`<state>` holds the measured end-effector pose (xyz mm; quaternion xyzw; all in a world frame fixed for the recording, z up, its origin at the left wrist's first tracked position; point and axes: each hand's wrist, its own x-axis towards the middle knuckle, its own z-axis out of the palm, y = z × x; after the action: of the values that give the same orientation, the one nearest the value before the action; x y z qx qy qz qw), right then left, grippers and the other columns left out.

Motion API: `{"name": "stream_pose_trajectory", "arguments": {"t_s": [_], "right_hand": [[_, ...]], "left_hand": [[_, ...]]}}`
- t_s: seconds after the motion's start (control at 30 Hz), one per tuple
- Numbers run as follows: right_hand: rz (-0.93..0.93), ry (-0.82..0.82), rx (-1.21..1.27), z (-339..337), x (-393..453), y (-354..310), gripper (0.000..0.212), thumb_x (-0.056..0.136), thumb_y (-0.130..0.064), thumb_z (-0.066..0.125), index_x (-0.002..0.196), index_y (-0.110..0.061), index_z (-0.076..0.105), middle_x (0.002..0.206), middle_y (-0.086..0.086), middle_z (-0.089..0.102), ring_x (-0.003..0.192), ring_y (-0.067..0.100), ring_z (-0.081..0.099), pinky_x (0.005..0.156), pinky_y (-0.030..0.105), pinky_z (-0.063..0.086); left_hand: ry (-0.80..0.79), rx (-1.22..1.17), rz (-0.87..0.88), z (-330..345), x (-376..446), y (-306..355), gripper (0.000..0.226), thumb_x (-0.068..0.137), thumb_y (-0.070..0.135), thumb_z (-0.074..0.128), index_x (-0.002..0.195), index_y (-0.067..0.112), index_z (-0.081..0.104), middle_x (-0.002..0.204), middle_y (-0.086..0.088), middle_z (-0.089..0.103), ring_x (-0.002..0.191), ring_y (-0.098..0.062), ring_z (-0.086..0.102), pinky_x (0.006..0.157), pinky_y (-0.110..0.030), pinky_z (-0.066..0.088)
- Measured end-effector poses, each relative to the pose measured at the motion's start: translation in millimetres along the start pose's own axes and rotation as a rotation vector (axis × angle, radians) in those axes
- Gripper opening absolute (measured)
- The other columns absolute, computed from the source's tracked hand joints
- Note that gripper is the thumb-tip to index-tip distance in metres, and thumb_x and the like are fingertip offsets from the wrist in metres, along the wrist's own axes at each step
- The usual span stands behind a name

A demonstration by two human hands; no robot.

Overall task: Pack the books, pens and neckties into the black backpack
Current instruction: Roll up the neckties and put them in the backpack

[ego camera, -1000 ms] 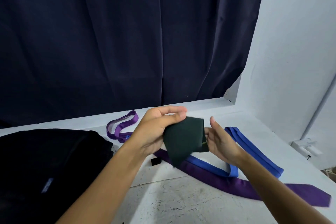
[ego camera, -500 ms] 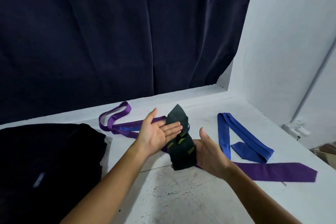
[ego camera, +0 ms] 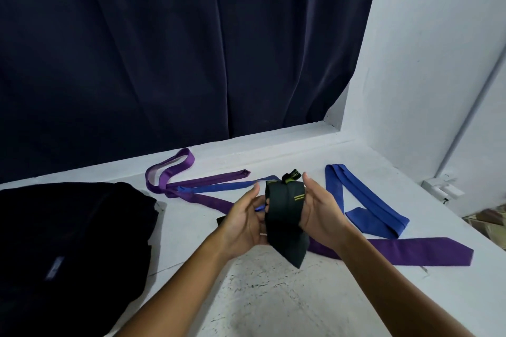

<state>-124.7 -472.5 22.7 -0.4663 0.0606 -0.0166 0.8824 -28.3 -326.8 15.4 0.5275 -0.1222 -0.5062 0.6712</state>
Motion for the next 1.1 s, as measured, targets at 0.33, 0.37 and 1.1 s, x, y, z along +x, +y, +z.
{"name": "stream_pose_trajectory", "arguments": {"t_s": [0.33, 0.37, 1.1], "right_hand": [[-0.022, 0.144, -0.037, -3, 5, 1, 0.057, 0.087, -0.029, 0.054, 0.127, 0.011, 0.052, 0.121, 0.034, 0.06, 0.099, 0.038, 0.064, 0.086, 0.043, 0.054], [-0.021, 0.157, -0.038, -2, 5, 0, 0.057, 0.087, -0.029, 0.055, 0.127, 0.012, 0.052, 0.122, 0.034, 0.059, 0.1, 0.038, 0.063, 0.087, 0.044, 0.054], [0.008, 0.1, 0.139, 23, 9, -51, 0.037, 0.097, -0.015, 0.045, 0.122, 0.008, 0.059, 0.113, 0.027, 0.067, 0.097, 0.033, 0.07, 0.079, 0.04, 0.059]], "left_hand": [[-0.11, -0.191, 0.123, 1, -9, -22, 0.06, 0.076, -0.003, 0.066, 0.133, 0.011, 0.055, 0.105, -0.016, 0.069, 0.091, -0.031, 0.07, 0.08, -0.047, 0.058], [-0.105, -0.195, 0.131, 0, -8, -23, 0.06, 0.078, -0.004, 0.065, 0.135, 0.012, 0.054, 0.108, -0.016, 0.068, 0.094, -0.031, 0.069, 0.081, -0.048, 0.057], [0.251, -0.248, 0.164, 3, 4, -31, 0.014, 0.092, -0.006, 0.053, 0.098, -0.004, 0.066, 0.102, -0.022, 0.071, 0.092, -0.03, 0.07, 0.076, -0.038, 0.059]]}}
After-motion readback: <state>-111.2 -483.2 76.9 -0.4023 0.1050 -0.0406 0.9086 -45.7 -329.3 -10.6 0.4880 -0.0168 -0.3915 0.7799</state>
